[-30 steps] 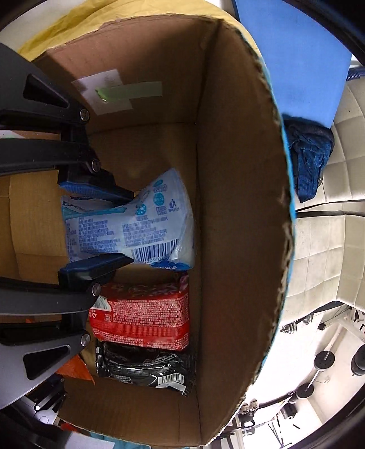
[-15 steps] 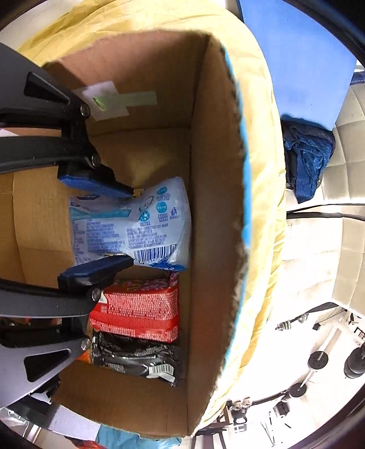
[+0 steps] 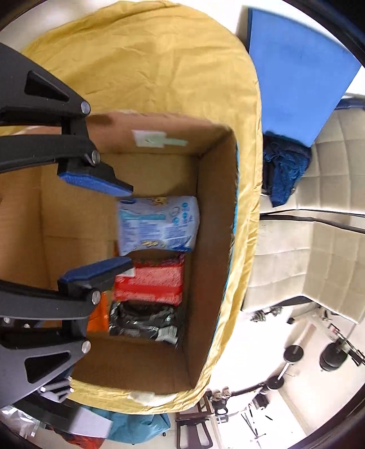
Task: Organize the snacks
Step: 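Open both tools to release the packets and withdraw from the box, then grasp the yellow panda bag with the left tool while the right tool grasps the white pouch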
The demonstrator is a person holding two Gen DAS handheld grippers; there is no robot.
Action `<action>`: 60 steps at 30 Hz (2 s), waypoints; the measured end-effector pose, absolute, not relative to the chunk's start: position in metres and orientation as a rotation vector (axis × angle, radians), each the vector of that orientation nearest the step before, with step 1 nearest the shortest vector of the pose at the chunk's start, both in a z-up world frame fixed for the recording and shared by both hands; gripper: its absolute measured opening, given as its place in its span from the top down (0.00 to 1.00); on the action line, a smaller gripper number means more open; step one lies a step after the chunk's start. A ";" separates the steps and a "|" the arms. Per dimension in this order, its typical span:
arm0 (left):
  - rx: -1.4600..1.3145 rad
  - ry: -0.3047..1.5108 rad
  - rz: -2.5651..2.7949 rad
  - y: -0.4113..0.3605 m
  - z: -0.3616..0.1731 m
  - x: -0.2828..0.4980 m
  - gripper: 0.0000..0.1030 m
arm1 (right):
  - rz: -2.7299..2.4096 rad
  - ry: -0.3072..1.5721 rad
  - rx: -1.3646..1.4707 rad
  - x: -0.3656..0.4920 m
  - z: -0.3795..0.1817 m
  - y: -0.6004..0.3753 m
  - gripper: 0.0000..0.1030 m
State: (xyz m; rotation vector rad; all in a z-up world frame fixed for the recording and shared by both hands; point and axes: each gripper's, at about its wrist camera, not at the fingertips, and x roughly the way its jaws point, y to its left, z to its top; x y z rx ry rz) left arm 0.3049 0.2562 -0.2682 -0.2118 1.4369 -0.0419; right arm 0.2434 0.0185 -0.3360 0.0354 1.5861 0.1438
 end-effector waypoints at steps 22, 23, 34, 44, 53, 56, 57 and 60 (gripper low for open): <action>-0.110 1.169 -0.004 0.225 -0.168 0.173 0.04 | 0.109 1.353 0.019 0.171 -0.209 -0.012 0.00; -0.101 1.160 0.002 0.224 -0.163 0.167 0.04 | 0.113 1.339 0.020 0.166 -0.202 -0.013 0.00; -0.072 1.091 0.029 0.212 -0.123 0.121 0.04 | 0.133 1.249 0.037 0.120 -0.150 -0.025 0.00; -0.071 1.067 0.037 0.196 -0.108 0.105 0.04 | 0.170 1.219 0.050 0.102 -0.133 -0.038 0.00; -0.101 1.081 -0.030 0.135 -0.118 0.144 0.04 | 0.057 1.241 0.194 0.133 -0.135 -0.138 0.00; -0.082 1.110 -0.071 0.095 -0.127 0.169 0.04 | -0.018 1.265 0.251 0.156 -0.144 -0.193 0.00; -0.073 1.119 -0.079 0.082 -0.130 0.178 0.04 | -0.052 1.284 0.268 0.166 -0.151 -0.216 0.00; -0.026 1.160 -0.108 0.033 -0.145 0.215 0.04 | -0.107 1.322 0.329 0.197 -0.173 -0.270 0.00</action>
